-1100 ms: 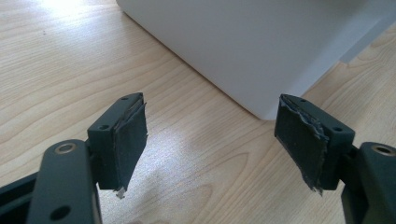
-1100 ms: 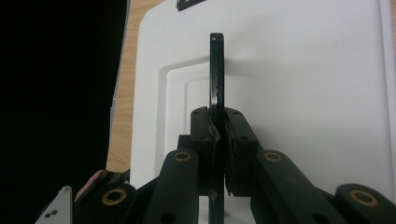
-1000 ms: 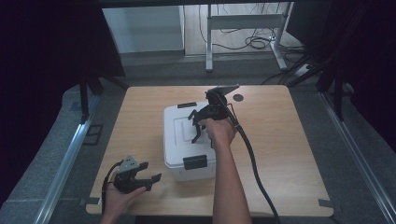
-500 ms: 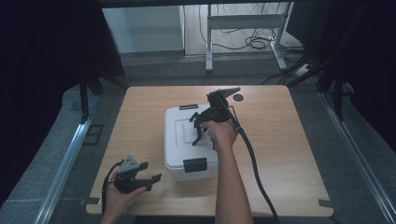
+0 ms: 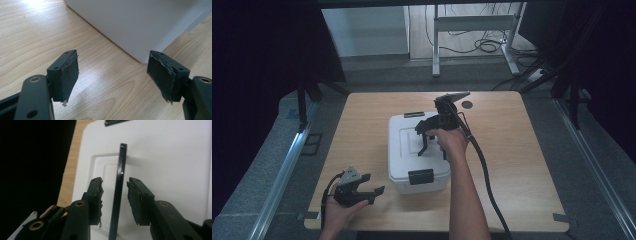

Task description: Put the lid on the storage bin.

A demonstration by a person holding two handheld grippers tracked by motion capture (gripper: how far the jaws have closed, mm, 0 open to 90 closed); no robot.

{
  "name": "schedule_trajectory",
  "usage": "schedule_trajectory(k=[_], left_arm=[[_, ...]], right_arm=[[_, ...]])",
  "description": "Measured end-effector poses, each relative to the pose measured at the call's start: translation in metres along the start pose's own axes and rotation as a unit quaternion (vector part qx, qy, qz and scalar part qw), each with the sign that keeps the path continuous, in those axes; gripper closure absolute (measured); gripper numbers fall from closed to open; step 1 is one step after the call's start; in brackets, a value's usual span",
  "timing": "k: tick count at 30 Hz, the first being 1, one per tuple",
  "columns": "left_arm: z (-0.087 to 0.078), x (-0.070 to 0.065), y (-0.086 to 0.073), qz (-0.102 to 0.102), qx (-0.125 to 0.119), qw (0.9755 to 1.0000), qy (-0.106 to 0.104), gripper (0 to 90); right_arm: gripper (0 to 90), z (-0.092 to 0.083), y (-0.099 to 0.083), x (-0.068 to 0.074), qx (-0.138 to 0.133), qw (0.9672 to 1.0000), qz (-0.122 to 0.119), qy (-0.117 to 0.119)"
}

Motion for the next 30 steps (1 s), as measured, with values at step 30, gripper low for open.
schedule_trajectory(k=[30], left_arm=[[0.006,0.002,-0.006,0.01,0.024,0.9992,0.032,25.6]], right_arm=[[55.2,-0.042,-0.02,-0.022,-0.024,0.9852,-0.158,0.061]])
Point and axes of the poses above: each handheld gripper's, and its own axes: z roughly forward along the jaws, y roughly out of its top, x roughly to its left, the point moved 3 cm from there along z, roughly forward along the jaws, and after that the axes turned 4 degrees about y, right-handed, at the moved point
